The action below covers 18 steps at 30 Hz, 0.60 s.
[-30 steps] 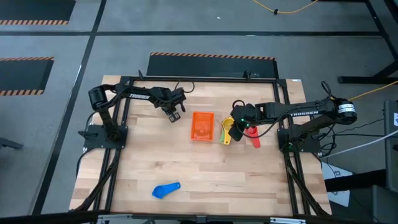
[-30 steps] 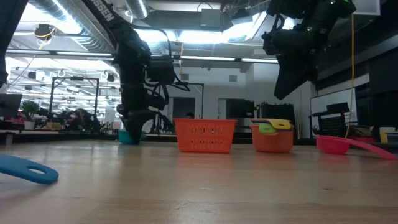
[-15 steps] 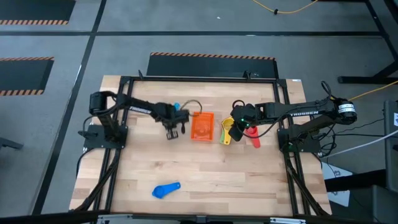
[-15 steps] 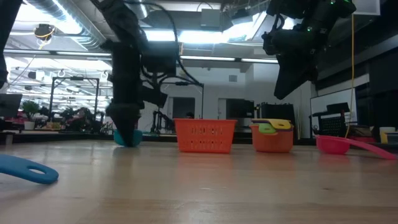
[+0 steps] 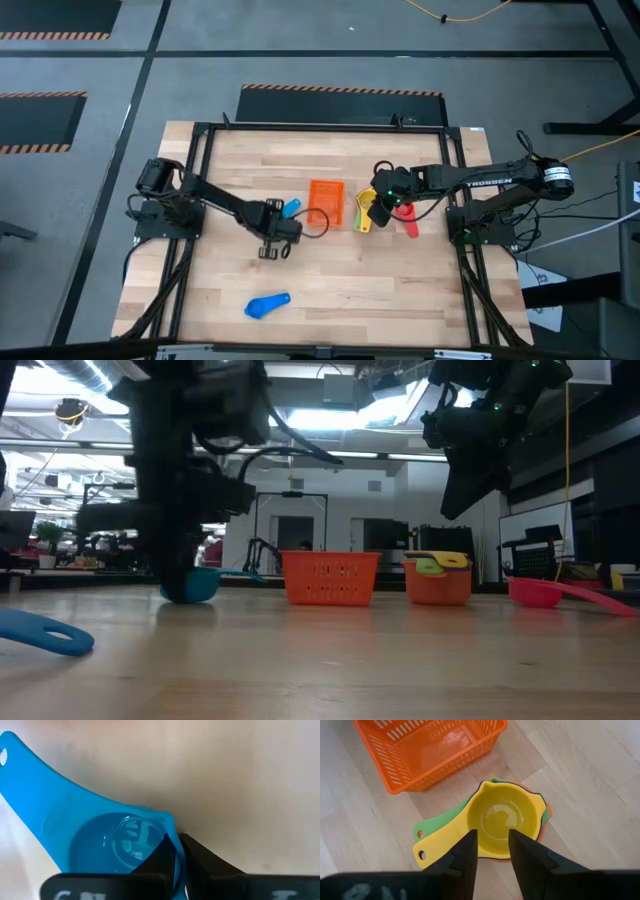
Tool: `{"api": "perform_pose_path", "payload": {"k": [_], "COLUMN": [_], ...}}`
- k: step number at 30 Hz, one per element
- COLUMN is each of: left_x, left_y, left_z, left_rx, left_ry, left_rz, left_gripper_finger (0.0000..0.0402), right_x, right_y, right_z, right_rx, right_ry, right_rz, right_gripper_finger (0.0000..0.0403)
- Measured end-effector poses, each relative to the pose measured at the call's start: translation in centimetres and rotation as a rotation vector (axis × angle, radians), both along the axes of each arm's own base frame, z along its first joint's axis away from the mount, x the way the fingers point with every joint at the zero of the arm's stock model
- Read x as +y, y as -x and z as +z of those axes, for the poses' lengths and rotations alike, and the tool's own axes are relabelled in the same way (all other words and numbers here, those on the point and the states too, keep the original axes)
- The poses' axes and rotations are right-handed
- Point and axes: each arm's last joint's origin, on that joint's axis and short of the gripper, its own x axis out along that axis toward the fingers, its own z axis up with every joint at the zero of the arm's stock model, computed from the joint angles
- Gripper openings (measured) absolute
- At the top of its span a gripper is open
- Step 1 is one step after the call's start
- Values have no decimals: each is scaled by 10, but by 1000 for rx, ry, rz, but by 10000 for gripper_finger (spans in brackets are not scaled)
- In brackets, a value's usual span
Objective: Nest measuring cups in basket
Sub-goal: Stack the top light blue measuring cup on top of the yellow measuring cup
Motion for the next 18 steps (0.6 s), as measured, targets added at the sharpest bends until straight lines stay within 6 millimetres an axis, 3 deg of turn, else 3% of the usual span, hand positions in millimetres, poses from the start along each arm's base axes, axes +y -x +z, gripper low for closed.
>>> {"api": "perform_pose_path", "payload": {"k": [9,18], "left_x": [-39,-53], "left_y": [10,14], "left_z": [0,-1], "left_rx": [18,-15], "left_ry": [63,-48], "left_rz": [-138,-181], "left_gripper_finger": [19,30], "right_x": [0,0], "right_y": [0,0], "right_z": [0,0], "right_rx": [0,0], "right_ry": [0,0], "right_rz": [0,0], "right_gripper_finger": [115,115]}}
